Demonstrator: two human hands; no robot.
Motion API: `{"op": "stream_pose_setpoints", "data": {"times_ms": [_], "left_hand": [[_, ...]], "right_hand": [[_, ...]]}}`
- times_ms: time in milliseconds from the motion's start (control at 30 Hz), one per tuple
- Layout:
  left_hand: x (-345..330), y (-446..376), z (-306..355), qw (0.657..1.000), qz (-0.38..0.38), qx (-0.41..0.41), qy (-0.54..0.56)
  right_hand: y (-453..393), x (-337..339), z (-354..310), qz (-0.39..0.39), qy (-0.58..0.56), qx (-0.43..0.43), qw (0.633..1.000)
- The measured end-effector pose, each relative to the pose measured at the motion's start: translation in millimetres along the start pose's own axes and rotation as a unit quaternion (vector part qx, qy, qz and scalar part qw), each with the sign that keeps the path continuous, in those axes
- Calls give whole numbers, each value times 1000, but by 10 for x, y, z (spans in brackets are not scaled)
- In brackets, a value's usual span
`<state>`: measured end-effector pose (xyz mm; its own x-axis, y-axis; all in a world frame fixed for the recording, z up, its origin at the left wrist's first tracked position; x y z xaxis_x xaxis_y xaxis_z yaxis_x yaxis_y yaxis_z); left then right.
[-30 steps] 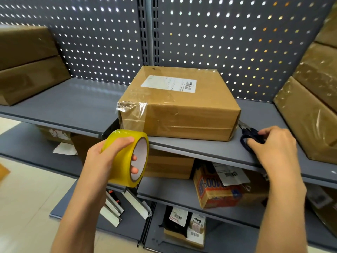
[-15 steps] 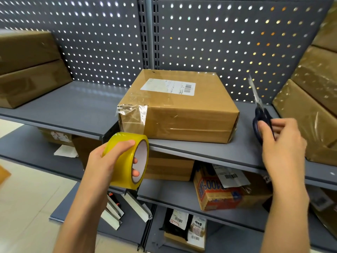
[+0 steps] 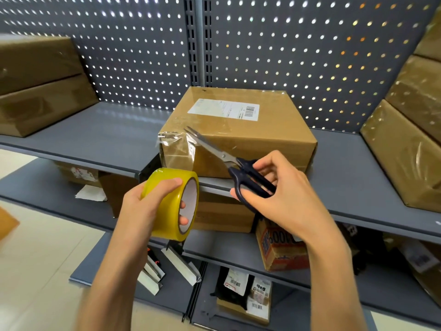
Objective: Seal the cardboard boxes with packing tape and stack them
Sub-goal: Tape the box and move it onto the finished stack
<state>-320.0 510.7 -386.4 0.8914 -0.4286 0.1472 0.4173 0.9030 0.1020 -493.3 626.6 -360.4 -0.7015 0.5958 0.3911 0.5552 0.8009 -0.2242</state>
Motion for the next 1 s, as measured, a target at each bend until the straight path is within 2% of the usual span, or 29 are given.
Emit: {"op": "stream_pose_setpoints", "data": {"times_ms": [467, 1000], "left_hand": [[2, 3, -12, 1000, 3, -7, -1], [-1, -33, -60, 1000, -14, -1, 27]], "right_hand": [[133, 112, 38, -55, 52, -93, 993], [-211, -143, -165, -118, 77, -71, 987]]}}
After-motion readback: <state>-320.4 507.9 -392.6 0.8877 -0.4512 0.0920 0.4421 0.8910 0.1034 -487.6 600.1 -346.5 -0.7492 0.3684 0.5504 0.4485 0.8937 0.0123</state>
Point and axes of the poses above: each hand's wrist, its own y-axis away from the middle knuckle, its own x-axis out of the back of the hand, z = x × y, the point moved 8 cm from there along -y, towards the middle knuckle, and after that the axes turned 11 degrees about -y, right-handed, at the moved point
